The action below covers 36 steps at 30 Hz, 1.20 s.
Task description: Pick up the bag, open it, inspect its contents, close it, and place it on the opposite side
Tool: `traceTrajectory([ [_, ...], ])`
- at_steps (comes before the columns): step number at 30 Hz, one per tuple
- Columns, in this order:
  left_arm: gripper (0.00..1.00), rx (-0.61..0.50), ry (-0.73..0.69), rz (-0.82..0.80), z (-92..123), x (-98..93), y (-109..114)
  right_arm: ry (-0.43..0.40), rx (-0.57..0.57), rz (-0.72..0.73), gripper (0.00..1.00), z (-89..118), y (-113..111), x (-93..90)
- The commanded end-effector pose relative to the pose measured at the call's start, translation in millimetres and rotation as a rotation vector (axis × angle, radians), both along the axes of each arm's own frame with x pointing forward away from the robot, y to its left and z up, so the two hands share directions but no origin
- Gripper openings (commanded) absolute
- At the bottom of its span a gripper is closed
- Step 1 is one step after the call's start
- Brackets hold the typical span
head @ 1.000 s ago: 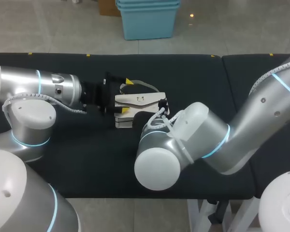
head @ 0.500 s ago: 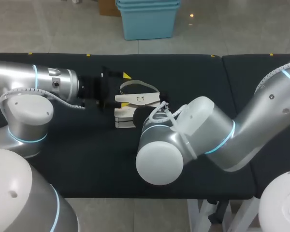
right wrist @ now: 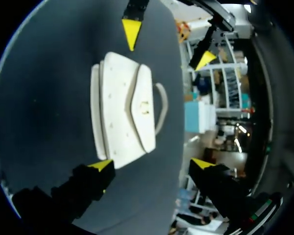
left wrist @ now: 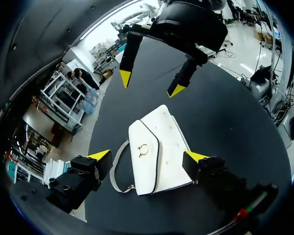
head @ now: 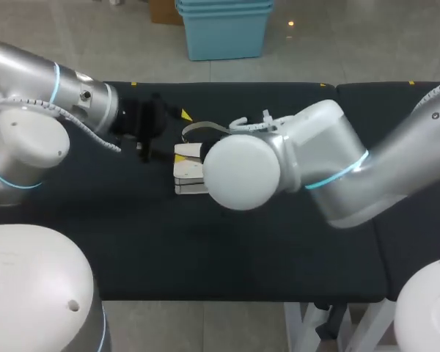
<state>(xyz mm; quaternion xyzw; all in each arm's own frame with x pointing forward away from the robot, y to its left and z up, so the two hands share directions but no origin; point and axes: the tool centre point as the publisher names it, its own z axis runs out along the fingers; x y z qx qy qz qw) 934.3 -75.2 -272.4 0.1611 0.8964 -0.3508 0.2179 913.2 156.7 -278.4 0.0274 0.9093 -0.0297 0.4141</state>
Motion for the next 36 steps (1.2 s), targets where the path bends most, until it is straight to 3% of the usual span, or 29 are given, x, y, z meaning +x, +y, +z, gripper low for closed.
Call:
traceTrajectory([
  [1,1.00,0.053,0.111,-0.013,6.8,-5.2,8.5,0.183,0.080,0.019,1.00,12.8,-2.5,3.9],
  [6,1.00,-0.005,0.239,0.070,7.9,-11.1,24.5,0.266,0.104,-0.014,1.00,17.0,-7.8,7.3],
  [11,1.00,-0.084,0.324,0.195,4.7,-16.2,38.8,0.274,0.133,-0.137,1.00,26.3,-20.0,9.9],
  [12,1.00,-0.058,0.310,0.219,4.4,-18.5,40.4,0.274,0.141,-0.170,1.00,28.4,-21.7,9.2],
  [13,1.00,-0.017,0.272,0.227,5.3,-21.9,40.7,0.254,0.123,-0.176,1.00,31.2,-22.7,8.0],
  [33,1.00,-0.017,0.272,0.227,5.3,-21.9,40.7,0.254,0.123,-0.176,1.00,31.2,-22.7,8.0],
  [36,1.00,-0.060,0.397,0.329,6.3,-22.2,34.6,0.307,0.186,-0.277,1.00,39.4,-22.0,14.4],
])
